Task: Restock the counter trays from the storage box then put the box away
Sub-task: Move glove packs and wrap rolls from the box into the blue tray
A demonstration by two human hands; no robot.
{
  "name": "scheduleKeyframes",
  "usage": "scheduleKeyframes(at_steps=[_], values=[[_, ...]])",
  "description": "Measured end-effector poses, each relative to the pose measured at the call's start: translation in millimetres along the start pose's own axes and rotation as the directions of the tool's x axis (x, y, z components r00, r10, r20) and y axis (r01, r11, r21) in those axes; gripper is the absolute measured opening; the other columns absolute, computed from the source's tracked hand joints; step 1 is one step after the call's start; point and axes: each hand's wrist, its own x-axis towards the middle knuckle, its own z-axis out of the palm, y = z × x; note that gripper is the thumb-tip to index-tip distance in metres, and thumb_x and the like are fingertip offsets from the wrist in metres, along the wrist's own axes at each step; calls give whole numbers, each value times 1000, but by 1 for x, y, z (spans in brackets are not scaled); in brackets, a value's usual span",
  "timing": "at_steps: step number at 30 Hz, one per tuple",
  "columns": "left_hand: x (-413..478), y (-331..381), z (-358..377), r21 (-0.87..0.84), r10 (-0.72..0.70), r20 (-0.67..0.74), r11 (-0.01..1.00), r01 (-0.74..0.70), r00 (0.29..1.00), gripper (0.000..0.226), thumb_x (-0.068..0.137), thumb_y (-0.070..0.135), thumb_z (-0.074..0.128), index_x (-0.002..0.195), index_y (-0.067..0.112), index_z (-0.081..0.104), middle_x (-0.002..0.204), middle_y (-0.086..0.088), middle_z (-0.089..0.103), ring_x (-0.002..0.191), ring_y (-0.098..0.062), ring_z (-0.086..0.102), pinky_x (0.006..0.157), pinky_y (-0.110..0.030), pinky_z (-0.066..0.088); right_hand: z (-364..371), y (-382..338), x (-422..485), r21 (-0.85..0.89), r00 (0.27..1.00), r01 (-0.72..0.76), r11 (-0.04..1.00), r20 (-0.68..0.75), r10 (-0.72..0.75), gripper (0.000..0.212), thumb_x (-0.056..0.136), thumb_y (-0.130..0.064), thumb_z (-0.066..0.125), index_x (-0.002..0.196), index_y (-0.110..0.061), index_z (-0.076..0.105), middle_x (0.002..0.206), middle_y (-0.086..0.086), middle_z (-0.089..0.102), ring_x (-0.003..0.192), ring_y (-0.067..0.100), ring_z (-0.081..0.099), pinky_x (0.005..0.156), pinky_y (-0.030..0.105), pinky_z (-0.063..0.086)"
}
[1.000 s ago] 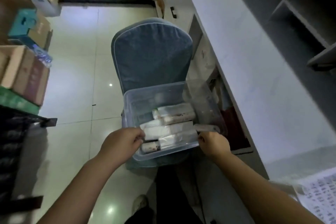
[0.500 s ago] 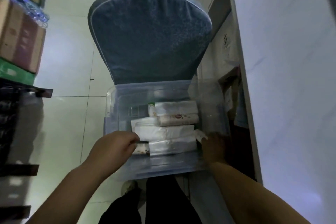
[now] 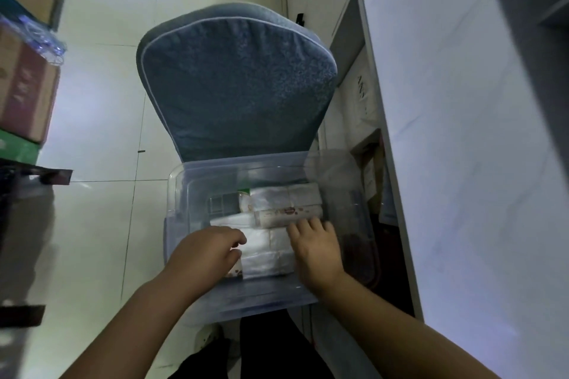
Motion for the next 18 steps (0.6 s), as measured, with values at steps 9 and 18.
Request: scheduleKeyframes(at_steps=[9, 18], values=[[-15, -30, 0, -57, 53, -39, 997, -55, 998, 69, 61, 33, 74, 126, 32, 52, 129, 9, 59, 118, -14, 53, 98, -32, 43, -33, -63, 4, 834, 985, 117, 539, -166, 44, 40, 61, -23, 62, 101, -19, 59, 99, -4, 60, 94, 9, 54, 79, 24, 46], [-11, -70, 9, 121, -185, -195, 970, 211, 963, 56, 36, 20, 93, 86, 14, 68, 70, -6, 68, 57, -29, 62, 55, -34, 50, 59, -20, 55, 739, 965, -259, 621, 176, 193, 38, 87, -34, 63, 119, -17, 58, 113, 4, 64, 104, 17, 59, 89, 33, 48]])
